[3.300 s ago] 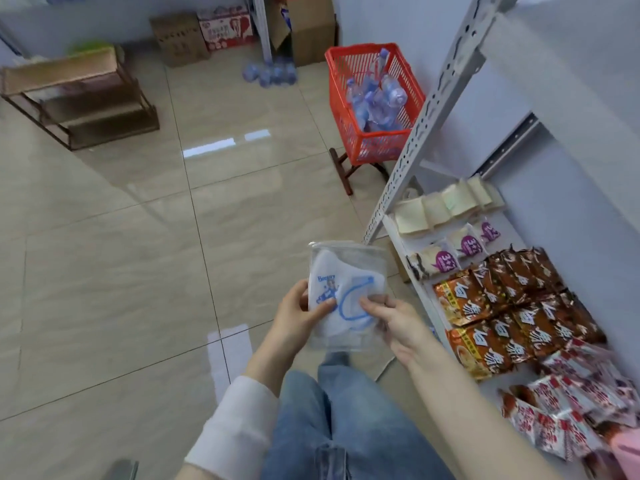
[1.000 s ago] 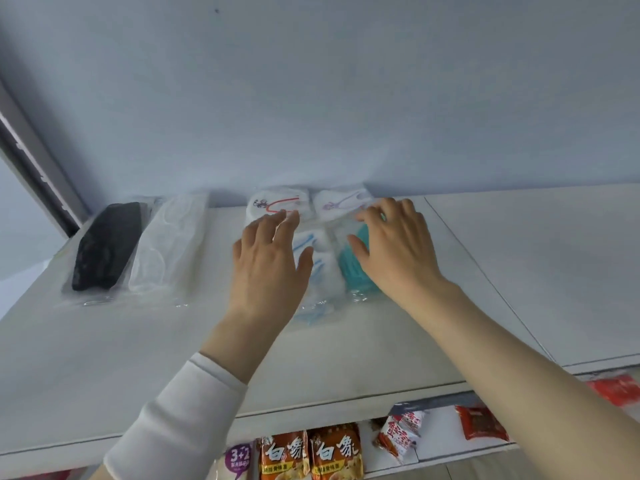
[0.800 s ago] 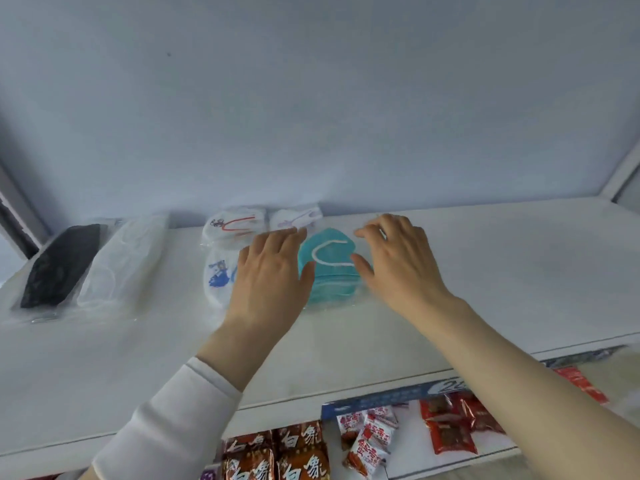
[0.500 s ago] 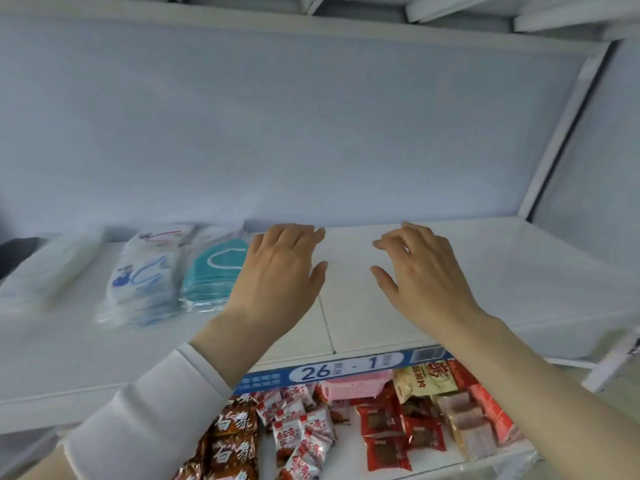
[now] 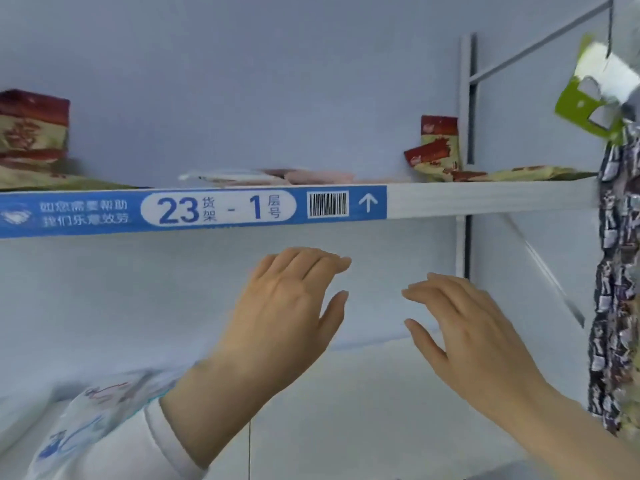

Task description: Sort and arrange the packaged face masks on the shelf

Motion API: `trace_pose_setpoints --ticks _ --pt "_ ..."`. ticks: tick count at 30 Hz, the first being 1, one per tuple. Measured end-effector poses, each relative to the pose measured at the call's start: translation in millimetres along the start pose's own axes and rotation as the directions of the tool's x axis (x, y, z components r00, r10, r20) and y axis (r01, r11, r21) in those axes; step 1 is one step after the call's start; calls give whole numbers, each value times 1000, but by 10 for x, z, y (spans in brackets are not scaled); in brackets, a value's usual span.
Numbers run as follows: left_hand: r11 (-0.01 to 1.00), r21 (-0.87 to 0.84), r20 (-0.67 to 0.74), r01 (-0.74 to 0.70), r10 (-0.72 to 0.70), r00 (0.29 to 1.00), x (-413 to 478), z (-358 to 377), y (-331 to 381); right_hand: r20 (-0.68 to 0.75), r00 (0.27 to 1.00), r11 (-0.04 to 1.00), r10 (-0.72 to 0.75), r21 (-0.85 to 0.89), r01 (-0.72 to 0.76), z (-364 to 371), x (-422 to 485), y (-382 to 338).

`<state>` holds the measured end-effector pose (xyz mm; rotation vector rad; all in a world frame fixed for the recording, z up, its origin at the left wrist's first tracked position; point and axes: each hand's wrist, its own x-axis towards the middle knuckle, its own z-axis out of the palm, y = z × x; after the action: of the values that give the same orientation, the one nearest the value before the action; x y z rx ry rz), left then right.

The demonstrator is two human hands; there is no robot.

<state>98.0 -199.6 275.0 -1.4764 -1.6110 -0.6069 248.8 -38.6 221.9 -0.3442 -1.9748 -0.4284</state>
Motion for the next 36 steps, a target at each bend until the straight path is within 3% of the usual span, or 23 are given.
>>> trace_pose_setpoints --ticks 5,9,14,19,23,27,36 --pt "994 100 -59 36 -30 998 590 -133 -249 -74 997 1000 2 -14 -3 -169 644 364" --pt "981 24 -46 193 -192 980 1049 -241 -553 -61 994 992 91 91 -85 -121 1193 634" --pt "915 -100 45 391 -388 920 1581 -264 -1210 56 988 951 141 270 -151 193 1998 864" --pt "863 18 183 505 -500 847 2177 -53 -1708 244 953 886 178 382 -264 607 2772 1091" --pt "871 -50 242 488 -464 852 2670 304 -1684 398 886 864 237 330 -380 917 3112 1472" --pt "891 -39 337 451 -414 846 3004 718 -1515 527 811 892 253 197 -407 1175 3255 1824" --pt "924 88 593 371 -348 726 3335 1490 -1223 721 662 937 206 50 -346 1719 3446 2399"
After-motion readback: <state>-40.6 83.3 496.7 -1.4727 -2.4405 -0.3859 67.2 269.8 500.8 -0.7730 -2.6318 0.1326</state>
